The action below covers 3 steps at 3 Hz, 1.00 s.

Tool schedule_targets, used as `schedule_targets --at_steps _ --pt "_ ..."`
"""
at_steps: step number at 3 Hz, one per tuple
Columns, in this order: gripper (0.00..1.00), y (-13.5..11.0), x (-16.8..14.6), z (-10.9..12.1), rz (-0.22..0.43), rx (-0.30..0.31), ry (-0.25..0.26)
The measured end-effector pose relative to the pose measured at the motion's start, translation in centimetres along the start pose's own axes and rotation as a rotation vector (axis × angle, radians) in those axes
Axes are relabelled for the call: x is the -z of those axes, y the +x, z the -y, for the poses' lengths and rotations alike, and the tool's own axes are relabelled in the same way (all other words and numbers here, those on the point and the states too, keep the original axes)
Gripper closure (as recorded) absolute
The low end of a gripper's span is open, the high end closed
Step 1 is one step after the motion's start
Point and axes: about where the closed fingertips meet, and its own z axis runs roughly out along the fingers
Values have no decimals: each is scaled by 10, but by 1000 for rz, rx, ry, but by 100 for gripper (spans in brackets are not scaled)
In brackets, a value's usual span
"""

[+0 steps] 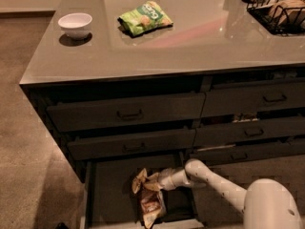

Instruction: Pick brown chip bag from bottom drawer and place on counter

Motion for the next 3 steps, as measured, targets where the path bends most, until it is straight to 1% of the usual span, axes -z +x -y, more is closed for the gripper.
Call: schedule_targets --at_steps 1,2,3 --pt "100 -35 47 -16 132 115 -1" --pt "100 -69 102 -42 274 256 -4" --pt "100 -104 158 -80 394 381 -25"
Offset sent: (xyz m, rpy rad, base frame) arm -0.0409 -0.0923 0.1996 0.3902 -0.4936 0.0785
